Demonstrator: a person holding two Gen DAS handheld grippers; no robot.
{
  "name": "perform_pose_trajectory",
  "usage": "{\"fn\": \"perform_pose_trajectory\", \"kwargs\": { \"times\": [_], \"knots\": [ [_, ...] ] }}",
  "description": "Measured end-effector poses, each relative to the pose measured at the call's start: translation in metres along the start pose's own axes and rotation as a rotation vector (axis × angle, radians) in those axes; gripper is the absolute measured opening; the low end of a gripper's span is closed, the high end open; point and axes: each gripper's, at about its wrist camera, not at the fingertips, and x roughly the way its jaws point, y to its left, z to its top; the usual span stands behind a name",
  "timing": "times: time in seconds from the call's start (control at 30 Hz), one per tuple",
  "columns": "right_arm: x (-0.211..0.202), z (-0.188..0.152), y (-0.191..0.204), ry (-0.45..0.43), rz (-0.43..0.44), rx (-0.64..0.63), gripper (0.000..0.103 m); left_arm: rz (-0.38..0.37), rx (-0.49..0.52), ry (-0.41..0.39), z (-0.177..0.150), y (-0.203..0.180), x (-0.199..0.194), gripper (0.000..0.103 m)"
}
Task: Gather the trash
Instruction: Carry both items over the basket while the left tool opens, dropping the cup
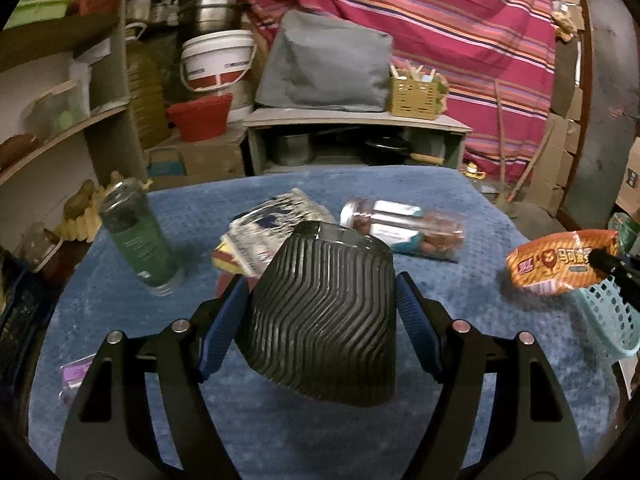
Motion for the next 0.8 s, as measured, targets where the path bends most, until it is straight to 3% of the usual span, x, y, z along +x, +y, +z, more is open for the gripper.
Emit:
{"fn": "perform_pose_trajectory", "kwargs": {
  "times": [0.47, 0.8],
  "knots": [
    [-0.044, -0.019, -0.116, -0.036, -0.115, 0.146, 0.009, -0.120, 0.117, -0.071, 0.016, -0.116, -0.021, 0.073],
    [-0.063, -0.039, -0.184, -0.031, -0.204, 0.234, 0.009, -0.255, 0.131, -0.031, 0.006, -0.218, -0.002, 0.073]
  ]
}}
